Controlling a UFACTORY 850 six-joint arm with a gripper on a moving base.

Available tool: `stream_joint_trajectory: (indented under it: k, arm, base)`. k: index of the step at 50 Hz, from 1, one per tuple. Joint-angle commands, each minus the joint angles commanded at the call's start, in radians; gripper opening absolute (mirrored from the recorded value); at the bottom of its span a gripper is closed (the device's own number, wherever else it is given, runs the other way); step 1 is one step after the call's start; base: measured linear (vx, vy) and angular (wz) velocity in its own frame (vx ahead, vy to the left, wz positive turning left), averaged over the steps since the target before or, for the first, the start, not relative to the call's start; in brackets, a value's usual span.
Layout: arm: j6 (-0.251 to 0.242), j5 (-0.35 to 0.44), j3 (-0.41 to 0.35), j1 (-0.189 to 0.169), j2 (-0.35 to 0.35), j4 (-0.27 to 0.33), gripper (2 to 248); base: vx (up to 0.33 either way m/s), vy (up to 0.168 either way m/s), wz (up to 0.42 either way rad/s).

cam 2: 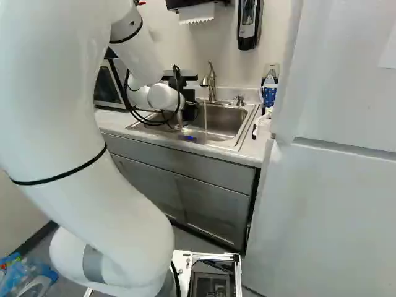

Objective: Rinse the cup and place it in the tray

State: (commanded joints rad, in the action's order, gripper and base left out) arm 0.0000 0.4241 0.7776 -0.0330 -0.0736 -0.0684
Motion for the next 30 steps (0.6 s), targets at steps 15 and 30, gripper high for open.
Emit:
stream_joint_trajectory:
  k: [15, 30]
  arm:
    - [0.000, -0.013, -0.027, -0.046, 0.026, -0.015, 125]
    - [0.000, 0.010, -0.071, -0.091, 0.068, -0.016, 125]
  base:
    - [0.000, 0.000, 0.000]
    - [0.000, 0.000, 0.000]
